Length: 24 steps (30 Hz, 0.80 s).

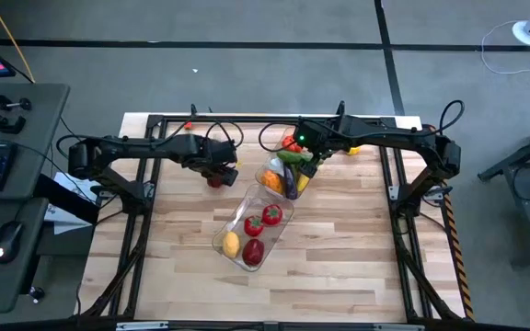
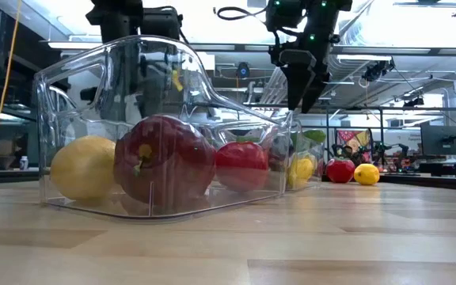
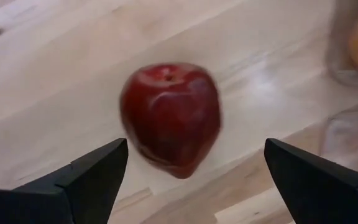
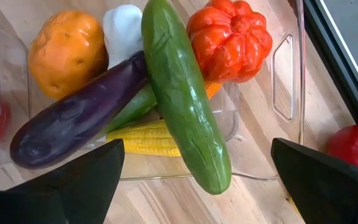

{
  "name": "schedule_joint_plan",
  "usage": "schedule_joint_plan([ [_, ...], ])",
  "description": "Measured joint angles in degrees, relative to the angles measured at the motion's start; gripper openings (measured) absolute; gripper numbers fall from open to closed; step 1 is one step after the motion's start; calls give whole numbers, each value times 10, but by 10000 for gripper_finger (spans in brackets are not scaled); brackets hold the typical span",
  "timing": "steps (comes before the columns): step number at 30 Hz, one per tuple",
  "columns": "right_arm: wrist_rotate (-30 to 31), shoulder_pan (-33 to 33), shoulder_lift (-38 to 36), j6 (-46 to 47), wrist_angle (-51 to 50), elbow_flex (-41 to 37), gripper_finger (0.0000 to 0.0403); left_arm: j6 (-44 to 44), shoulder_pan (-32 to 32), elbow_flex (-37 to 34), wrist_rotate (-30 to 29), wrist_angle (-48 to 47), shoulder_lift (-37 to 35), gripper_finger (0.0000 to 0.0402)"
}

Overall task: Sort produce into baskets
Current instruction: Put the red apple into the bottom transparent bin

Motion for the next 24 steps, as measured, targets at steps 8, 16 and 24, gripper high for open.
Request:
schedule_joint_plan([
  [8, -13, 0, 0, 0, 15, 0, 399, -49, 28, -76, -3, 43, 0, 367],
  [16, -19, 0, 0, 0, 38, 0, 399, -56, 47, -127, 14, 141, 0, 367],
  [24, -23, 0, 0, 14, 42, 0, 399, -52, 68, -132, -40, 184, 0, 367],
])
